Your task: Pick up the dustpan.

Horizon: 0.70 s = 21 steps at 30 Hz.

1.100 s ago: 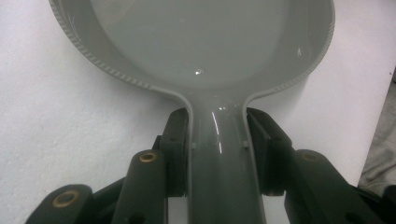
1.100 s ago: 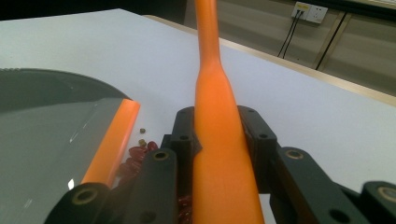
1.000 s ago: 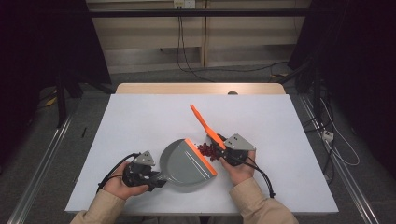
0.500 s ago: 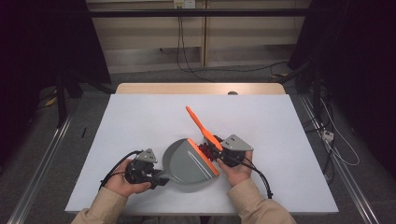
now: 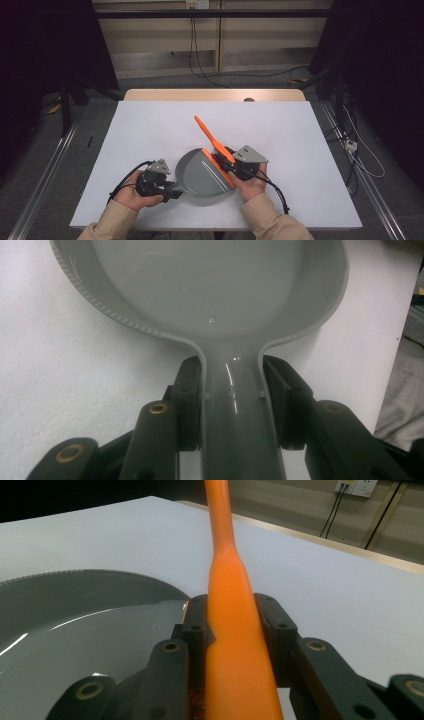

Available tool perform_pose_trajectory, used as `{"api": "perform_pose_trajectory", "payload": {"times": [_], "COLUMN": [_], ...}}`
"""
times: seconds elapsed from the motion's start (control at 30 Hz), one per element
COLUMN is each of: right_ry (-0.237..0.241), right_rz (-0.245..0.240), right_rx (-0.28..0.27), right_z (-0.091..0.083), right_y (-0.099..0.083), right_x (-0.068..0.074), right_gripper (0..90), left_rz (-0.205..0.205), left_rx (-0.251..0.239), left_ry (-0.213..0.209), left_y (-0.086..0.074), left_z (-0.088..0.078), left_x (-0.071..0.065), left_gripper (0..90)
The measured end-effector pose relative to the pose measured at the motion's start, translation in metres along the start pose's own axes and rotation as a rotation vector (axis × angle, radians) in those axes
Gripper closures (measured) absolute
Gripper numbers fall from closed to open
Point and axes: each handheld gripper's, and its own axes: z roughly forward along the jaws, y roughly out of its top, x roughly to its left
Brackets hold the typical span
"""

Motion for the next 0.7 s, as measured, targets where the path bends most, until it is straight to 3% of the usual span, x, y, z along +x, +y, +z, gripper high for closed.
{"api": "perform_pose_trajectory", "payload": {"times": [0.03,0.7], "right_ry": [0.003,0.015], "right_rz": [0.003,0.047], "right_rx": [0.000,-0.013], "right_z": [0.000,0.000], "right_y": [0.000,0.001], "right_x": [0.001,0.012], "right_gripper": [70.3,70.4], "left_rz": [-0.019,-0.010], "left_rx": [-0.014,-0.004], "left_ry": [0.000,0.002], "left_y": [0.000,-0.001], "left_z": [0.001,0.001], "left_x": [-0.001,-0.001], "left_gripper": [62.0,62.1]}}
